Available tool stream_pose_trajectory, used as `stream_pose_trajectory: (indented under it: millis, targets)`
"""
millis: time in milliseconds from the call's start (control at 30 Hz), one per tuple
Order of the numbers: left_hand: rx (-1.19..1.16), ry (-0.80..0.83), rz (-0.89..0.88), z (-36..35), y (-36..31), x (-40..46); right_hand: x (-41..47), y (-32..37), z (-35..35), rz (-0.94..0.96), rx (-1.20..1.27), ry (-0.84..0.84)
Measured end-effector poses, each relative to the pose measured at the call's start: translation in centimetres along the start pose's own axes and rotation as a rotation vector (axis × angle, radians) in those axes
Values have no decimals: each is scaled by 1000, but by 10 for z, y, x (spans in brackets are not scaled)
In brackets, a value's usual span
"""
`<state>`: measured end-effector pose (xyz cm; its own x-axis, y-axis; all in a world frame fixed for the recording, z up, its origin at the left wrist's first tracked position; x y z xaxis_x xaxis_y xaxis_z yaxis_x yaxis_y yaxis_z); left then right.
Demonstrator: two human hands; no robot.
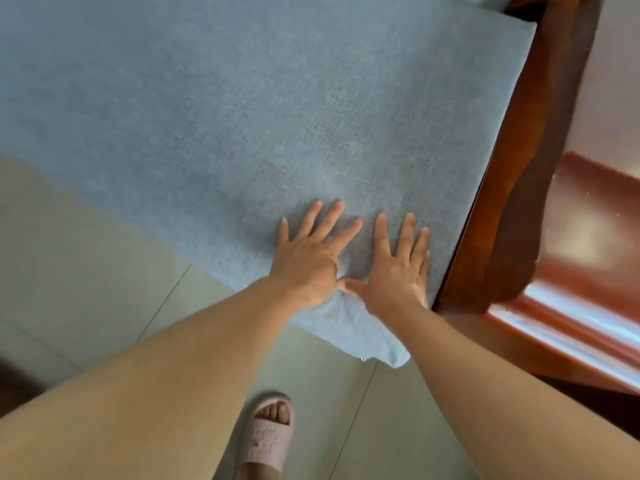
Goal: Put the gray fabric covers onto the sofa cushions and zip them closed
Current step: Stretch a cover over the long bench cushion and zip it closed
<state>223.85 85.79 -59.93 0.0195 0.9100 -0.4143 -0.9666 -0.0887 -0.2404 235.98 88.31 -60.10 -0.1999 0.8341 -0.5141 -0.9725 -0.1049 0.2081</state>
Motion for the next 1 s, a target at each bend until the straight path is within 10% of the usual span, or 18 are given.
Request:
stream_pose_trajectory:
  millis: [533,1000]
  targets:
    - [-57,-512,113,-65,-18,-57,-59,-23,-63,397,-52,-669]
    - [-329,-1352,-105,-137,-35,-63,-78,-63,-112,708,307,-1150]
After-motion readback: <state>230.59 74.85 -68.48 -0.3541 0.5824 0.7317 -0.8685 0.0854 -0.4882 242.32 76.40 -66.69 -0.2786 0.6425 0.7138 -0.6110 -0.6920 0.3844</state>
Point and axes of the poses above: each hand's wrist, its own x-axis towards the middle knuckle, its own z-axis out of the back of the hand, y = z × x, the point moved 5 cm from there along x, towards the middle knuckle, and after that the axes turned 2 degrees about y, right-handed, at the moved point
